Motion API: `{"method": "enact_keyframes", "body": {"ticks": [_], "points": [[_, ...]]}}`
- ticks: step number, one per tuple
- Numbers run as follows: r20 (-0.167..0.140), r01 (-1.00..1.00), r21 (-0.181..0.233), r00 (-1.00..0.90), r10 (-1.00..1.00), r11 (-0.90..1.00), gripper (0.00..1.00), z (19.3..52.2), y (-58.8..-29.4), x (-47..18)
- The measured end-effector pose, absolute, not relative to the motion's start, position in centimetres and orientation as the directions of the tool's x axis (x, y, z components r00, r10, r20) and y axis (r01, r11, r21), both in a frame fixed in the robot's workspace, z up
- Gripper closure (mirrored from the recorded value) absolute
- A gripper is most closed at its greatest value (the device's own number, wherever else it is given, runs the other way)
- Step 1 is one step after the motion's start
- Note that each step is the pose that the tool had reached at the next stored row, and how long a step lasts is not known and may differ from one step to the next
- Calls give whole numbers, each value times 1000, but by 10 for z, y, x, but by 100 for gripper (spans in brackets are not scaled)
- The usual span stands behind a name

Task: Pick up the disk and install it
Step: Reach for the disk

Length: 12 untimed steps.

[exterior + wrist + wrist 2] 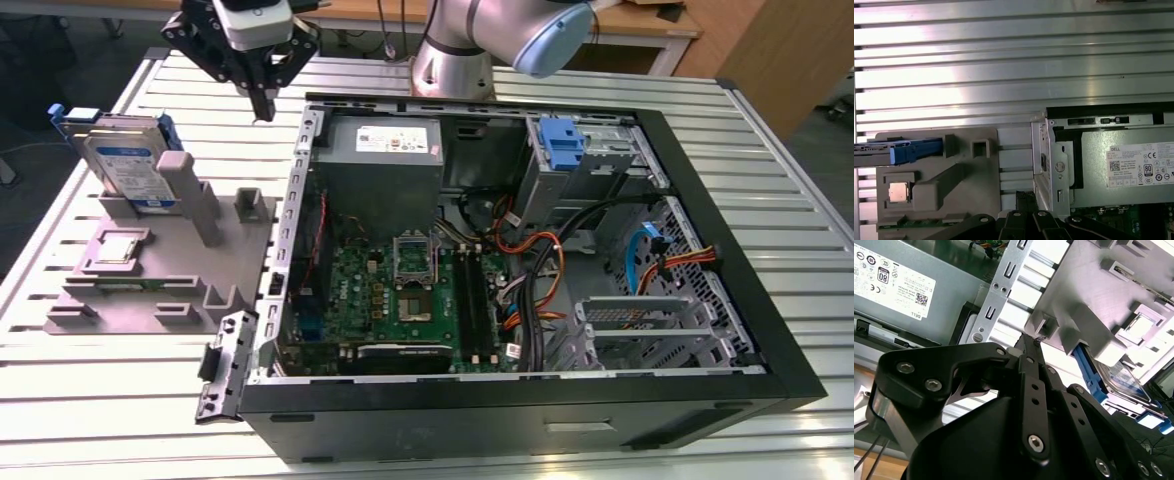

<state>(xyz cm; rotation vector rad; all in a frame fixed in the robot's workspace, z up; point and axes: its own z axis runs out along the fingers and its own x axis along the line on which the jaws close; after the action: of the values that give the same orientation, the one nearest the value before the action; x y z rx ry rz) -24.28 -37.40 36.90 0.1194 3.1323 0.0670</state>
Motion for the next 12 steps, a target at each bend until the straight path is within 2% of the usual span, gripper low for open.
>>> {"method": "enact_keyframes", "body": {"ticks": [12], "points": [[-5,76,43,-997,76,996,90,368,-373,-246]]}}
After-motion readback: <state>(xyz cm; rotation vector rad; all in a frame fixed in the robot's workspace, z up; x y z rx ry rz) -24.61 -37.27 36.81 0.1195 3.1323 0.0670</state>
